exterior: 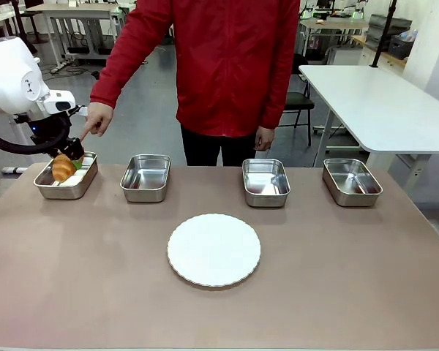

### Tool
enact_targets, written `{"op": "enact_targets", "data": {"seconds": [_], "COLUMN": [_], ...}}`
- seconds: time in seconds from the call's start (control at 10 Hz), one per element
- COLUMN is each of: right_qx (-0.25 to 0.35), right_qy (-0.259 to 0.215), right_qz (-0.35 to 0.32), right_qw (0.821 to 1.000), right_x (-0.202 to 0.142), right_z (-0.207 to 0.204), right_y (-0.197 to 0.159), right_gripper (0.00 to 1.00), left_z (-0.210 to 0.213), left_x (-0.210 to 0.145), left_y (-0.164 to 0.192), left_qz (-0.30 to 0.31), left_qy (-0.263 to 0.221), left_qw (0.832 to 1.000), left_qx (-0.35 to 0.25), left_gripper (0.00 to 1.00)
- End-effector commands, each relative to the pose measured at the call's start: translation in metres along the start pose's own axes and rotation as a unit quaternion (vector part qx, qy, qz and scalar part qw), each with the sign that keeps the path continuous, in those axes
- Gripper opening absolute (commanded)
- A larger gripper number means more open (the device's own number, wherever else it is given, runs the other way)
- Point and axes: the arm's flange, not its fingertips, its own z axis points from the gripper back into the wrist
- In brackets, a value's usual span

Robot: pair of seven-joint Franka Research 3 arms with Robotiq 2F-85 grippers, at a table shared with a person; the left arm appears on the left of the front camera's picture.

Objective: Place the bread in the container.
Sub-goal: Place the Butter Roll into the Airtight Container indicated by the human.

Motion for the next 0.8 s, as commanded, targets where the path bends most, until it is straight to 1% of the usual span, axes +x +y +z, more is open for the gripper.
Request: {"op": "enact_targets", "data": {"seconds": [0.0, 0.2, 0.7], "right_qx": [-0.001, -0.001, -0.001], "right_qy": [-0.001, -0.001, -0.001], "right_qz": [0.001, 0.001, 0.001], "right_qw": [1.000, 1.000, 1.000], "right_x": [0.000, 0.000, 0.000], "right_z": [0.001, 0.001, 0.001], "right_y": [0.001, 0.001, 0.001], "right_gripper": [1.00, 1.00, 1.00], "left_z": [0.004, 0.010, 0.024], "left_x": [0.000, -0.003, -0.009], "left_y": [0.001, 0.002, 0.000], "left_qz": [-0.001, 0.006, 0.007], "left_qy": [-0.007, -0.009, -0.020], "left_qw": [1.000, 1.000, 1.000], "left_qx": [0.003, -0.002, 0.007], "left_gripper": [1.00, 1.00, 1.00]}}
